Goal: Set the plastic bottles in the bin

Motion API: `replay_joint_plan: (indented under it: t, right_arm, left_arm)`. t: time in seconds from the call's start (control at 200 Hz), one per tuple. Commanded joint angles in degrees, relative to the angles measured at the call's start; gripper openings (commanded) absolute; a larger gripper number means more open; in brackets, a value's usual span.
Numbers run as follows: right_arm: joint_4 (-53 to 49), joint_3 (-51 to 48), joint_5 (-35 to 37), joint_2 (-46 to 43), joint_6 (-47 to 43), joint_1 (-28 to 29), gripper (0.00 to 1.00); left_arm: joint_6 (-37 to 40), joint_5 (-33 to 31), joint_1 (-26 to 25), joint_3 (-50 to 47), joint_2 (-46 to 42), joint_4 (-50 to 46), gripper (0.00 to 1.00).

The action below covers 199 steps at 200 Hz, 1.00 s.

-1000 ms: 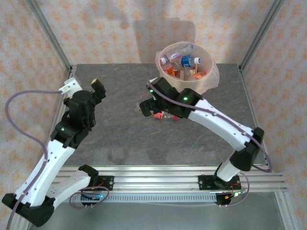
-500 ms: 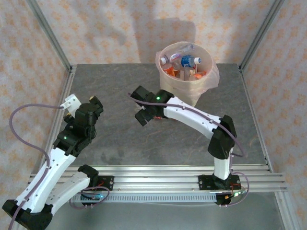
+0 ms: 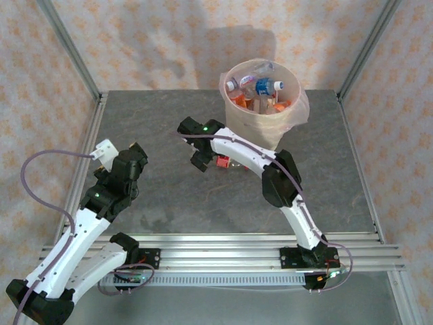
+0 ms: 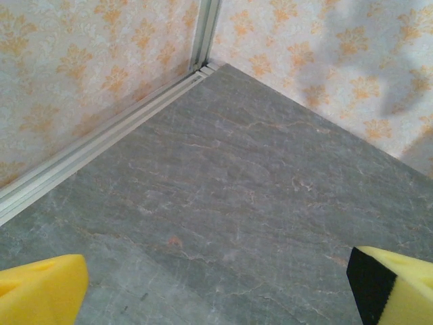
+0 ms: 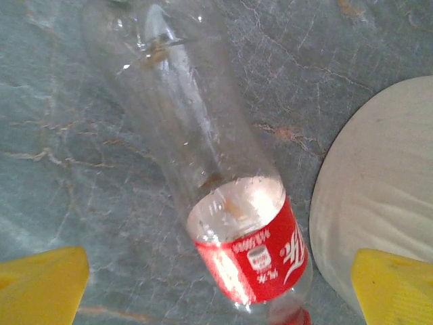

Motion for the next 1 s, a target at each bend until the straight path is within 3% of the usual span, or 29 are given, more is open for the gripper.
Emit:
replay_joint_plan:
  t: [0.0, 0.686, 0.796, 0.991]
  right_arm:
    - [-2.82, 3.61, 0.05, 3.35, -2.96, -0.80, 1.00]
    - [-5.69, 13.74, -3.07, 17.45, -5.81, -3.20, 0.94]
    - [-5.84, 13.43, -4.58, 17.57, -5.00, -3.21, 0.88]
    - [-6.71, 13.02, -6.17, 16.50, -3.19, -2.64, 0.65]
  left_arm:
    - [-1.71, -2.07, 0.27, -0.69, -1.01, -1.81, 1.00]
    - [-3.71, -1.40, 0.27, -2.82, -3.07, -1.72, 1.00]
    - [-3.82, -1.30, 0.27, -2.91, -3.16, -1.73, 1.00]
    - [-3.82, -1.06, 0.27, -3.17, -3.25, -1.08, 1.00]
